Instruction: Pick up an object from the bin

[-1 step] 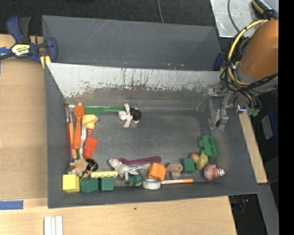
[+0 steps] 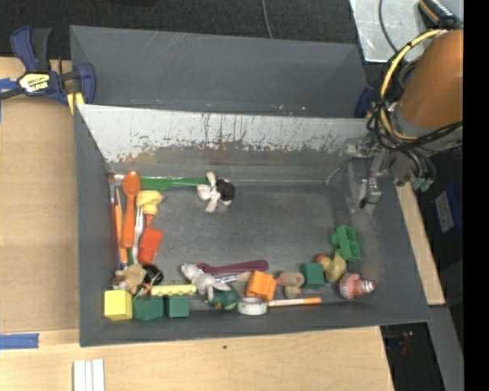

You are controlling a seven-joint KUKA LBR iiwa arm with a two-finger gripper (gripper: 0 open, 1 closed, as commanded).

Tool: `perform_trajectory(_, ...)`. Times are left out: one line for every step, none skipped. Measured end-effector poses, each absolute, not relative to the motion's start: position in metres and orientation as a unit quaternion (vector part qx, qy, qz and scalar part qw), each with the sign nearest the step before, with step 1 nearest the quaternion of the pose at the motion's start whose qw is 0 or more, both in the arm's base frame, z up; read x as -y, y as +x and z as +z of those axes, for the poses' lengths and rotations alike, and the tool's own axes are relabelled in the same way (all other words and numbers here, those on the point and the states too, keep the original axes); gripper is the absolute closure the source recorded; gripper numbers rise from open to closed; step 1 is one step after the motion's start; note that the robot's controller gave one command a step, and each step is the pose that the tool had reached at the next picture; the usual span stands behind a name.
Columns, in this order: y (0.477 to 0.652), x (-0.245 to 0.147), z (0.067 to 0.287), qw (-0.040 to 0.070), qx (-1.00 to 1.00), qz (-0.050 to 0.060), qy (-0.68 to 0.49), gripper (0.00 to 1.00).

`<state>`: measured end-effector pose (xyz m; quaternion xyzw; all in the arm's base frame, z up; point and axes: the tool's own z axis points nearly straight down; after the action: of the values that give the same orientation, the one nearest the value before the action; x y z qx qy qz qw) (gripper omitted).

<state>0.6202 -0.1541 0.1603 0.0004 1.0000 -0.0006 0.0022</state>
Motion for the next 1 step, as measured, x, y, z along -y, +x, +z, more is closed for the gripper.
perform_trajectory(0.5770,0.1466,0.1049,0.005,-0.993,-0.002,-0.120,0.00)
